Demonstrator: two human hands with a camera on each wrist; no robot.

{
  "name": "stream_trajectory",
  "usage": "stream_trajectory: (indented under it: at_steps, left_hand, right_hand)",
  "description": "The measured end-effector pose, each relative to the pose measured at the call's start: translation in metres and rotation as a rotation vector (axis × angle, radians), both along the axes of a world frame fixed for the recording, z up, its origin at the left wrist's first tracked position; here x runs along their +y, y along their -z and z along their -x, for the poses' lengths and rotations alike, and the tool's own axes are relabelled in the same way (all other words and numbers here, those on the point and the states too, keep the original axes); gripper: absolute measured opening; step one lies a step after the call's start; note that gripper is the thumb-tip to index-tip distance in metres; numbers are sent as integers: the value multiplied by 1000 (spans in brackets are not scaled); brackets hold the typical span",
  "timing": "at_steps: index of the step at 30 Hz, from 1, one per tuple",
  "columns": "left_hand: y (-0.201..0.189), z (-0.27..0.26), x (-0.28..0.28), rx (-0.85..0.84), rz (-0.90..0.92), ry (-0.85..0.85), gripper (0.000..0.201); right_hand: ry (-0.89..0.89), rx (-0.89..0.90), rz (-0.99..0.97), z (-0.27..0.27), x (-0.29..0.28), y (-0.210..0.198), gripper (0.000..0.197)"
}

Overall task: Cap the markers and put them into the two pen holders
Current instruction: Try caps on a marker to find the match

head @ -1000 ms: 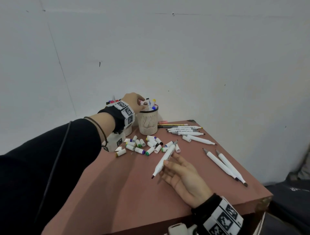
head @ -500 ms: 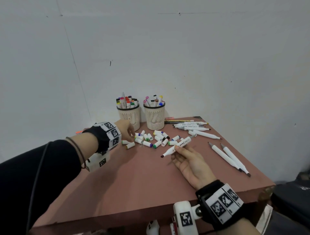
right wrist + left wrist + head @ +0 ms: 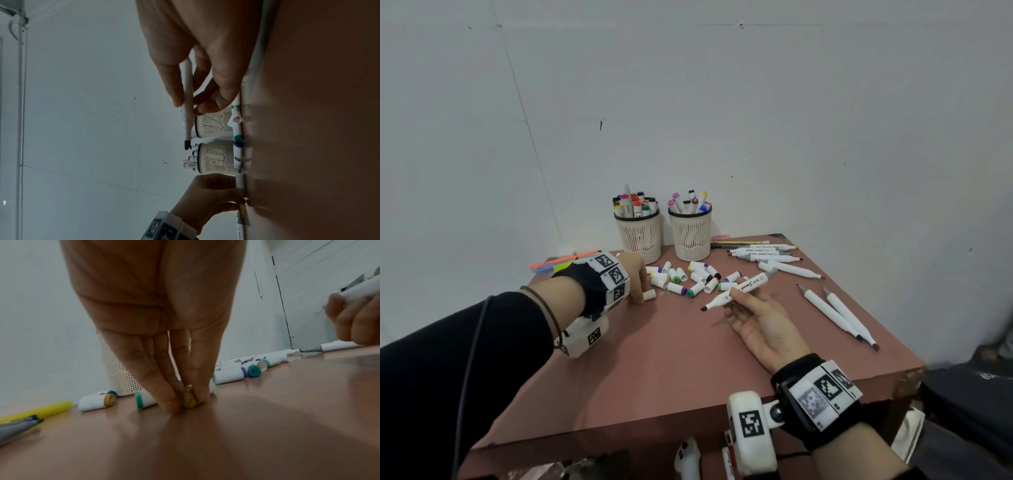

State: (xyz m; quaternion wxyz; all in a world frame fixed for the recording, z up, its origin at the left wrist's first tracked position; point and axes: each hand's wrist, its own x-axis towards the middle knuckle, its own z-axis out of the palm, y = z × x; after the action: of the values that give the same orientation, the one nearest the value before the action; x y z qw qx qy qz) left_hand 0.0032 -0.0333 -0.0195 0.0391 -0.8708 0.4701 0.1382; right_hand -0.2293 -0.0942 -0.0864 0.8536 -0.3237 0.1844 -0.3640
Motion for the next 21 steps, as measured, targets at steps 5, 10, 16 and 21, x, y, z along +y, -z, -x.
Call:
stream_trajectory:
  at_steps: [5, 10, 16, 21]
  left_hand:
    - [1, 8, 1, 12, 9, 4, 21]
    - [9, 12, 1, -83, 80, 19, 31]
    - [14, 7, -11, -131, 115, -6, 38]
    - [11, 8, -20, -168, 95, -39, 44]
  right_hand:
    - [8, 4, 7, -2, -2, 1, 18]
    - [39, 22, 15, -2, -3, 3, 16]
    - [71, 53, 16, -3, -5, 5, 17]
    - [74, 71, 30, -3, -6, 5, 16]
